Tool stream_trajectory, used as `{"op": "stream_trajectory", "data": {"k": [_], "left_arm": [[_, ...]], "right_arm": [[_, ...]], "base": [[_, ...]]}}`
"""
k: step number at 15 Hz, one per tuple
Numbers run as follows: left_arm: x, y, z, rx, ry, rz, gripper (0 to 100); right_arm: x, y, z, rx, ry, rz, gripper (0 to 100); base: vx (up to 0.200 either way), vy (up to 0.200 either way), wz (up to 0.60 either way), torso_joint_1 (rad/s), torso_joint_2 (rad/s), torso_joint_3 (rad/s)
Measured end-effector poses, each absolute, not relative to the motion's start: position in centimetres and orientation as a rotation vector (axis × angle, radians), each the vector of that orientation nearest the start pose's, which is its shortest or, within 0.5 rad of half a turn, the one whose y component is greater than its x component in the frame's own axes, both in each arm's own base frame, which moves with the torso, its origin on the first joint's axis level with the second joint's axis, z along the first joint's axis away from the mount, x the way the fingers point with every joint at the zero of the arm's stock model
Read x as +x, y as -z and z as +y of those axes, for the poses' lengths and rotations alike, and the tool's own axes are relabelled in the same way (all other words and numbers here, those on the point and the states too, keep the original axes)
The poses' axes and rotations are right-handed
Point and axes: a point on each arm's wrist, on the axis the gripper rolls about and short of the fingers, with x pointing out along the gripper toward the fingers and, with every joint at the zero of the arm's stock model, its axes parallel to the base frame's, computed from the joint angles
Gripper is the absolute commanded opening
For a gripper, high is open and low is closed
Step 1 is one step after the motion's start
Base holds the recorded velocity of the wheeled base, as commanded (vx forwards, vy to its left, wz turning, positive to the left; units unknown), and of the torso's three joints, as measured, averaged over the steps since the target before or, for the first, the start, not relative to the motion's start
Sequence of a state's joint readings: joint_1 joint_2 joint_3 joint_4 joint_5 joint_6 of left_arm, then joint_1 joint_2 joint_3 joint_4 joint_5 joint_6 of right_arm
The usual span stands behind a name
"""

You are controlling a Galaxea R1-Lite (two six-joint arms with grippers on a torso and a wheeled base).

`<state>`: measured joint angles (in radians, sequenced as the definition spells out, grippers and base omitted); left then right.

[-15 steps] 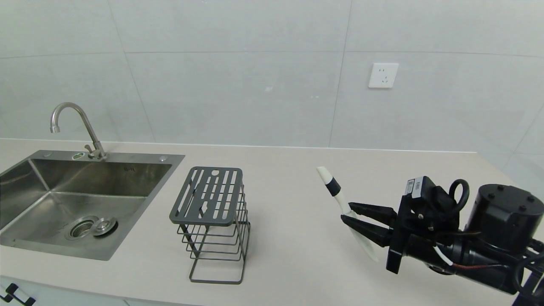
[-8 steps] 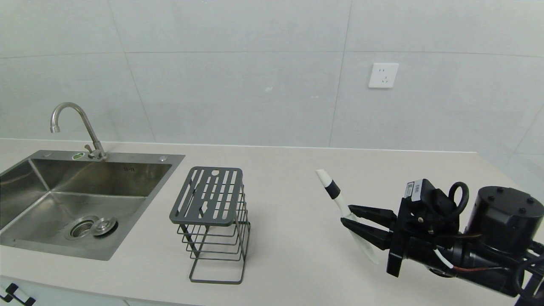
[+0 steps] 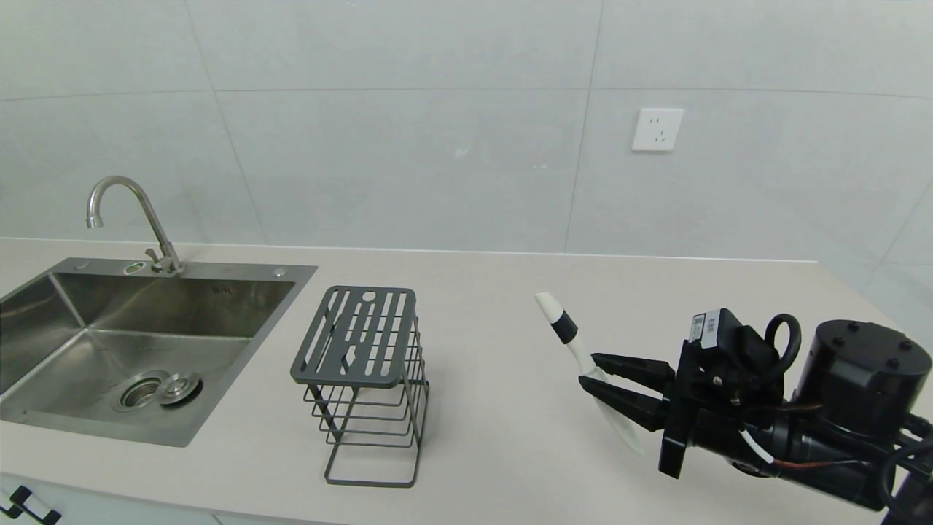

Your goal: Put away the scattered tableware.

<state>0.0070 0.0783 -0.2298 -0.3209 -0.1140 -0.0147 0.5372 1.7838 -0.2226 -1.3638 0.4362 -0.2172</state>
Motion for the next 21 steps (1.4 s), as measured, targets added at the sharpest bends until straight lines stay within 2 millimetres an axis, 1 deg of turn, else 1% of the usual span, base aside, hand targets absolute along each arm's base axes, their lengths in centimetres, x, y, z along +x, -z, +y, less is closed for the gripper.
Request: {"op": "stream_trajectory", "data": {"k": [1, 4, 6, 8, 10, 12, 14, 16, 18, 20, 21], "left_arm": [[-4.7, -18.0, -0.3, 0.009, 0.171, -0.472, 100], [-3.1, -16.9, -0.3, -0.038, 0.397, -0.288, 100], [-2.1, -16.7, -0.4, -0.043, 0.561, -0.211, 100], [-0.9, -16.9, -0.8, -0.049, 0.729, -0.136, 100], [0.6, -17.5, -1.4, -0.055, 0.848, -0.09, 100], [2.5, -18.3, -2.3, -0.058, 0.93, -0.065, 100], [4.3, -19.3, -3.3, -0.065, 0.984, -0.079, 100], [6.0, -19.8, -4.5, -0.106, 1.041, -0.055, 100], [7.3, -19.8, -5.7, -0.138, 1.088, 0.017, 100], [8.6, -20.6, -6.9, -0.143, 1.122, 0.041, 100], [9.2, -21.0, -7.6, -0.142, 1.145, 0.051, 100]], "right_arm": [[19.9, -9.9, 13.1, -0.21, -0.994, 0.1, 0], [19.8, -9.9, 13.2, -0.207, -0.996, 0.104, 0], [19.9, -10.2, 13.2, -0.2, -1.0, 0.08, 0], [19.7, -10.4, 13.4, -0.191, -1.041, 0.054, 0], [19.6, -10.4, 13.6, -0.189, -1.062, 0.048, 0], [19.5, -10.6, 13.9, -0.187, -1.075, 0.038, 0], [19.4, -10.5, 13.9, -0.187, -1.082, 0.037, 0], [19.3, -10.7, 14.0, -0.178, -1.096, 0.02, 0], [19.3, -11.2, 14.3, -0.123, -1.125, 0.009, 0], [19.1, -11.9, 14.7, -0.051, -1.144, -0.022, 0], [19.0, -11.9, 14.9, -0.022, -1.154, -0.011, 0]], "base": [[0.0, 0.0, 0.0, 0.0, 0.0, 0.0], [0.0, 0.0, 0.0, 0.0, 0.0, 0.0], [0.0, 0.0, 0.0, 0.0, 0.0, 0.0], [0.0, 0.0, 0.0, 0.0, 0.0, 0.0], [0.0, 0.0, 0.0, 0.0, 0.0, 0.0], [0.0, 0.0, 0.0, 0.0, 0.0, 0.0], [0.0, 0.0, 0.0, 0.0, 0.0, 0.0], [0.0, 0.0, 0.0, 0.0, 0.0, 0.0], [0.0, 0.0, 0.0, 0.0, 0.0, 0.0], [0.0, 0.0, 0.0, 0.0, 0.0, 0.0], [0.0, 0.0, 0.0, 0.0, 0.0, 0.0]]}}
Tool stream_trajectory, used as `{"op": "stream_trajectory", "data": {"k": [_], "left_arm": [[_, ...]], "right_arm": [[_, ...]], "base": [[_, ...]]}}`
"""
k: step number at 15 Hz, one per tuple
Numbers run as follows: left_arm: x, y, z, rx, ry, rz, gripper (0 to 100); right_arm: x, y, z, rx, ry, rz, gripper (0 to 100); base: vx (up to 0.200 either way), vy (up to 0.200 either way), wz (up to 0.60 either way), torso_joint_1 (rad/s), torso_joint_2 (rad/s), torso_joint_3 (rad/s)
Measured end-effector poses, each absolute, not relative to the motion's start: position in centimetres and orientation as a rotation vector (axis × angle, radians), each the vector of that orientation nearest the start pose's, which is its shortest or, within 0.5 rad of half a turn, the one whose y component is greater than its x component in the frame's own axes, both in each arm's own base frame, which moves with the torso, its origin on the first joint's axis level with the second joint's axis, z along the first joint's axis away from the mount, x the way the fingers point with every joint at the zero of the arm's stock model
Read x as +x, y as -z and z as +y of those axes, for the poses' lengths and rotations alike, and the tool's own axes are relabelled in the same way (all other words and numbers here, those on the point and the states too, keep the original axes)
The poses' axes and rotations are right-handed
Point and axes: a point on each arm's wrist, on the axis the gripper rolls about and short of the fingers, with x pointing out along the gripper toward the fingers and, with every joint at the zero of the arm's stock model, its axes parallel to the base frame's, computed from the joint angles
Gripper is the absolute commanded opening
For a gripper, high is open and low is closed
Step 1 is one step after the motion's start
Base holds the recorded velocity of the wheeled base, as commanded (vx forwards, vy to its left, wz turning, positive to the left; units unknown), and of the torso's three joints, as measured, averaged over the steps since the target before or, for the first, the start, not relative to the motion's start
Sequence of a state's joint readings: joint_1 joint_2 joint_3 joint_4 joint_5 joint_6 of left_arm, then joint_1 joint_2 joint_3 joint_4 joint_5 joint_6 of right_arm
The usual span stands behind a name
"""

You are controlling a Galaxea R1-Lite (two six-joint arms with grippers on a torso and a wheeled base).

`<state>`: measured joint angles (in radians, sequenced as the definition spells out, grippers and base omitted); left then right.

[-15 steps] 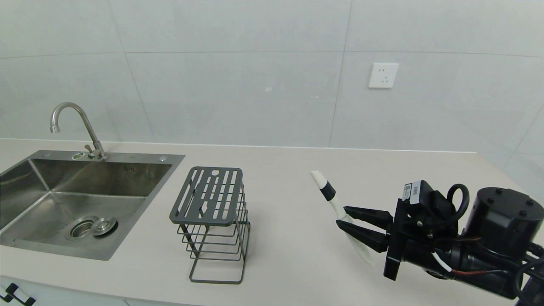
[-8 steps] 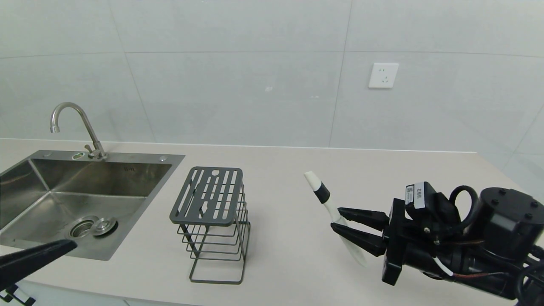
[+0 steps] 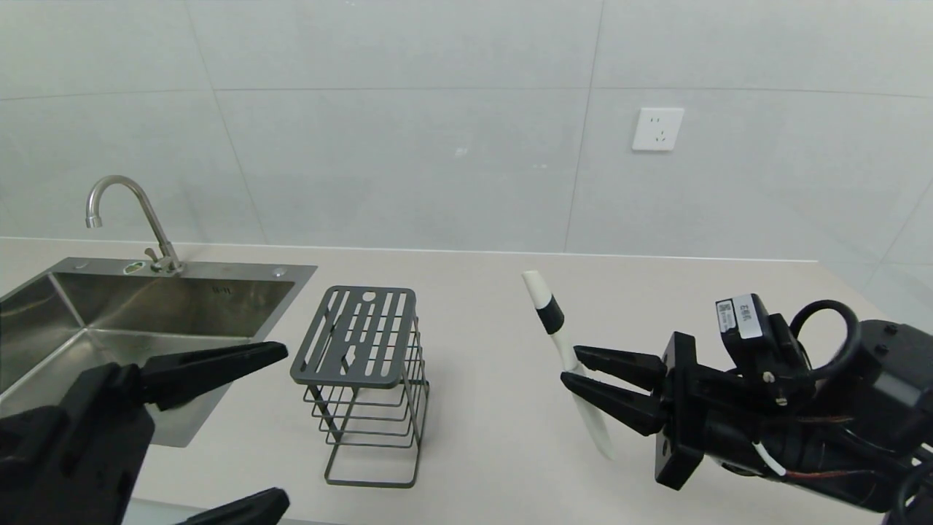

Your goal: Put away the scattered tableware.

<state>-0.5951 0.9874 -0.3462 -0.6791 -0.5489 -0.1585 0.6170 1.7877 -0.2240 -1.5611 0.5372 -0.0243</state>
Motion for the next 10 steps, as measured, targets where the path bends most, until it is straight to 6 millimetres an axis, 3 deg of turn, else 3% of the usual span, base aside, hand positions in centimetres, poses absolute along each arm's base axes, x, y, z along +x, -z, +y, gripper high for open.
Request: {"op": "stream_trajectory", "data": {"k": [5, 10], "left_arm": [[11.7, -22.0, -10.5, -0.136, 1.203, 0.054, 100], [15.1, -21.0, -13.2, -0.136, 1.205, 0.03, 100]], "right_arm": [[18.4, -11.4, 15.8, 0.012, -1.199, 0.03, 0], [18.3, -11.3, 16.2, 0.031, -1.217, 0.045, 0]], "base": [[0.0, 0.0, 0.0, 0.0, 0.0, 0.0], [0.0, 0.0, 0.0, 0.0, 0.0, 0.0]]}}
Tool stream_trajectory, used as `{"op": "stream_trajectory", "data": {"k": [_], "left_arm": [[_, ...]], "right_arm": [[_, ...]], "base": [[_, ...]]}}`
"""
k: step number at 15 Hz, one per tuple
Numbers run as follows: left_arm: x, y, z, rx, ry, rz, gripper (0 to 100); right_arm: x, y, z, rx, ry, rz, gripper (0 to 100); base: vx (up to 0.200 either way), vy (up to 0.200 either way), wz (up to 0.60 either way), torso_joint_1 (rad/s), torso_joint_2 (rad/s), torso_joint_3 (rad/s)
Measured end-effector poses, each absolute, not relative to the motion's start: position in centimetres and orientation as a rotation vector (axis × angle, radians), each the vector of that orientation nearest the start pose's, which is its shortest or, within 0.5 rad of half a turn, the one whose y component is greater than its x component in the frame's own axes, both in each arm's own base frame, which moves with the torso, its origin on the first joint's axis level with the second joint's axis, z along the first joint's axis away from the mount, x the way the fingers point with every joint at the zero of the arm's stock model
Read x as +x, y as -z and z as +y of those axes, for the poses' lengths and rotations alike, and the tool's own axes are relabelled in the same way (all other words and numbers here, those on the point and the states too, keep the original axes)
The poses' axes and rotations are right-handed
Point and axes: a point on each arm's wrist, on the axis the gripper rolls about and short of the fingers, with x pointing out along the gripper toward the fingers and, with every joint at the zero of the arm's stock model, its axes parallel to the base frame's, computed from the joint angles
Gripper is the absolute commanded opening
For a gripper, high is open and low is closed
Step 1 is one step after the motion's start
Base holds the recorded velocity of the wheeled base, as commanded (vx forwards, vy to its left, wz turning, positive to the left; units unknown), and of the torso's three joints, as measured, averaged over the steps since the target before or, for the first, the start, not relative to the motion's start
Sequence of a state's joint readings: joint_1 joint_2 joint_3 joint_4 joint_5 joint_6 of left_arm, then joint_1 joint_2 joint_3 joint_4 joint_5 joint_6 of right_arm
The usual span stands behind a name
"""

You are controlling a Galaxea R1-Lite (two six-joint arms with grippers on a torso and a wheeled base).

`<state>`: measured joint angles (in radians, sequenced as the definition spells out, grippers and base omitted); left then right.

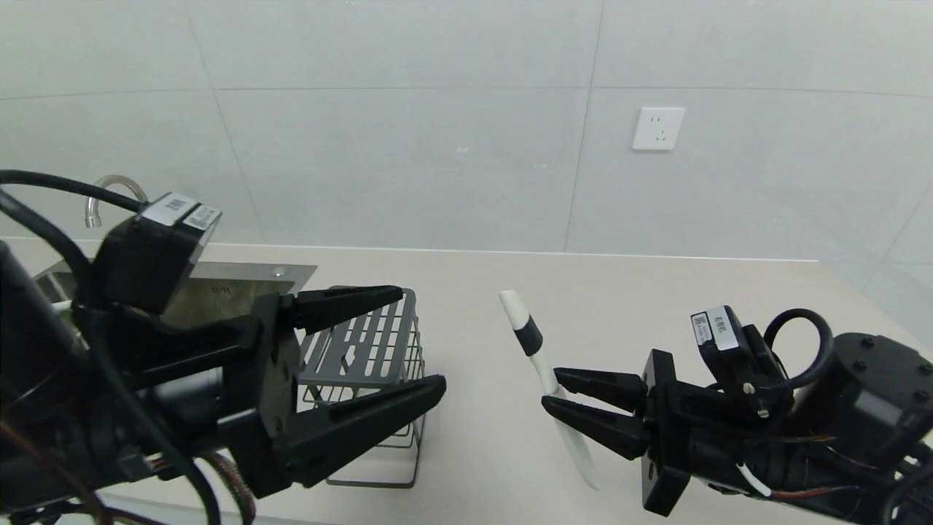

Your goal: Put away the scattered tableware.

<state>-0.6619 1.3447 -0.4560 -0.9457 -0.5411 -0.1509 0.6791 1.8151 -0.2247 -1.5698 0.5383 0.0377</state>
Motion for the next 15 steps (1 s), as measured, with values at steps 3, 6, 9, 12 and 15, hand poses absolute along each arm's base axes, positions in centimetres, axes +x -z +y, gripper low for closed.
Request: {"op": "stream_trajectory", "data": {"k": [3, 6, 9, 12, 15], "left_arm": [[16.6, -19.5, -14.8, -0.134, 1.215, 0.055, 100], [17.8, -18.5, -16.9, -0.136, 1.246, 0.027, 100], [18.9, -18.0, -19.2, -0.15, 1.246, -0.031, 100], [19.5, -17.5, -21.5, -0.157, 1.277, -0.043, 100], [20.2, -17.1, -22.5, -0.158, 1.269, -0.039, 100]], "right_arm": [[18.2, -11.7, 16.4, 0.034, -1.225, 0.026, 0], [18.2, -12.3, 16.6, 0.036, -1.231, -0.004, 0], [18.1, -12.8, 16.4, 0.038, -1.227, -0.03, 0], [18.0, -13.0, 16.3, 0.038, -1.222, -0.037, 0], [17.8, -13.3, 16.1, 0.038, -1.223, -0.047, 0]], "base": [[0.0, 0.0, 0.0, 0.0, 0.0, 0.0], [0.0, 0.0, 0.0, 0.0, 0.0, 0.0], [0.0, 0.0, 0.0, 0.0, 0.0, 0.0], [0.0, 0.0, 0.0, 0.0, 0.0, 0.0], [0.0, 0.0, 0.0, 0.0, 0.0, 0.0]]}}
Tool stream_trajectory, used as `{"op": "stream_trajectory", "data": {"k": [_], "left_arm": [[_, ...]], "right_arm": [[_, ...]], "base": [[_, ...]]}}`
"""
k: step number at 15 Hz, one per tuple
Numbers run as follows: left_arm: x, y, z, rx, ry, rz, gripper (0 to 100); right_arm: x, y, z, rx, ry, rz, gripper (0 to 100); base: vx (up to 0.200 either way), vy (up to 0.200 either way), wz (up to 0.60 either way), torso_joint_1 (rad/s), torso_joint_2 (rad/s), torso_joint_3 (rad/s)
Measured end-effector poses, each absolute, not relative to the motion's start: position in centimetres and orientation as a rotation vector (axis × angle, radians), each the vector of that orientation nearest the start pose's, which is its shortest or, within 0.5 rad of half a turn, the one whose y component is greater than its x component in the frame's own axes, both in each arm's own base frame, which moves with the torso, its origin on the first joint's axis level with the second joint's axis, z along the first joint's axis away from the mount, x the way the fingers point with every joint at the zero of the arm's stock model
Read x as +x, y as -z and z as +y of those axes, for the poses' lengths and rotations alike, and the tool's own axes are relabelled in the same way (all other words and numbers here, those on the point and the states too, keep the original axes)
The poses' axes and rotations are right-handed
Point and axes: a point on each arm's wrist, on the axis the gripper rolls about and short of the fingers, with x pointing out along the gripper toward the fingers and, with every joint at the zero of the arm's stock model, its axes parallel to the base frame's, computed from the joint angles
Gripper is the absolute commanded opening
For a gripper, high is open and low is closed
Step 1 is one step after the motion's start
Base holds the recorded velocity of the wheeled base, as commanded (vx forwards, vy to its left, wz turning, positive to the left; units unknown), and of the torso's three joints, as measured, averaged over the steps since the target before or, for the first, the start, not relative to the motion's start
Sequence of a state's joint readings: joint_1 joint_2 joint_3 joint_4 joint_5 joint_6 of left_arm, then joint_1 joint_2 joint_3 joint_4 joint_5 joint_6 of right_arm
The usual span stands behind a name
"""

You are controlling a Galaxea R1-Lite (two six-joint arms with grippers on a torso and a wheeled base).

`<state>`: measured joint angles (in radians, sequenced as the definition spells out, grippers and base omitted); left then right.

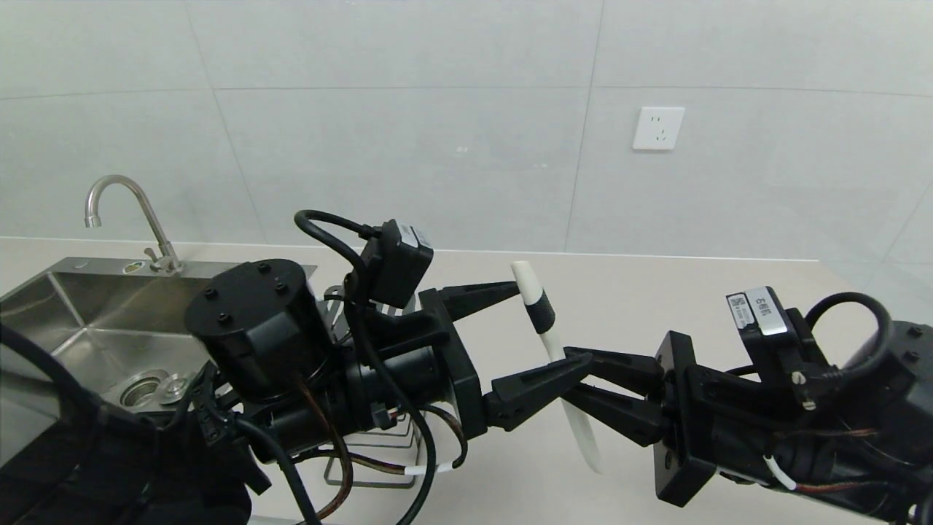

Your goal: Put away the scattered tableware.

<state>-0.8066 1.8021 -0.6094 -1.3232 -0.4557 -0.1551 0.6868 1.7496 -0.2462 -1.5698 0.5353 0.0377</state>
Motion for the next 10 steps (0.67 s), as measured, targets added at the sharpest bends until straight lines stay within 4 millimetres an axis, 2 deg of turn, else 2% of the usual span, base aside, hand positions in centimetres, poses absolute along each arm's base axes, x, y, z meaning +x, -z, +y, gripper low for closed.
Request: {"op": "stream_trajectory", "data": {"k": [5, 10], "left_arm": [[21.3, -17.9, -23.8, -0.179, 1.284, -0.131, 100], [21.6, -18.1, -24.2, -0.19, 1.292, -0.148, 100]], "right_arm": [[17.7, -13.4, 16.0, 0.038, -1.223, -0.055, 0], [17.4, -13.9, 15.8, 0.04, -1.223, -0.078, 0]], "base": [[0.0, 0.0, 0.0, 0.0, 0.0, 0.0], [0.0, 0.0, 0.0, 0.0, 0.0, 0.0]]}}
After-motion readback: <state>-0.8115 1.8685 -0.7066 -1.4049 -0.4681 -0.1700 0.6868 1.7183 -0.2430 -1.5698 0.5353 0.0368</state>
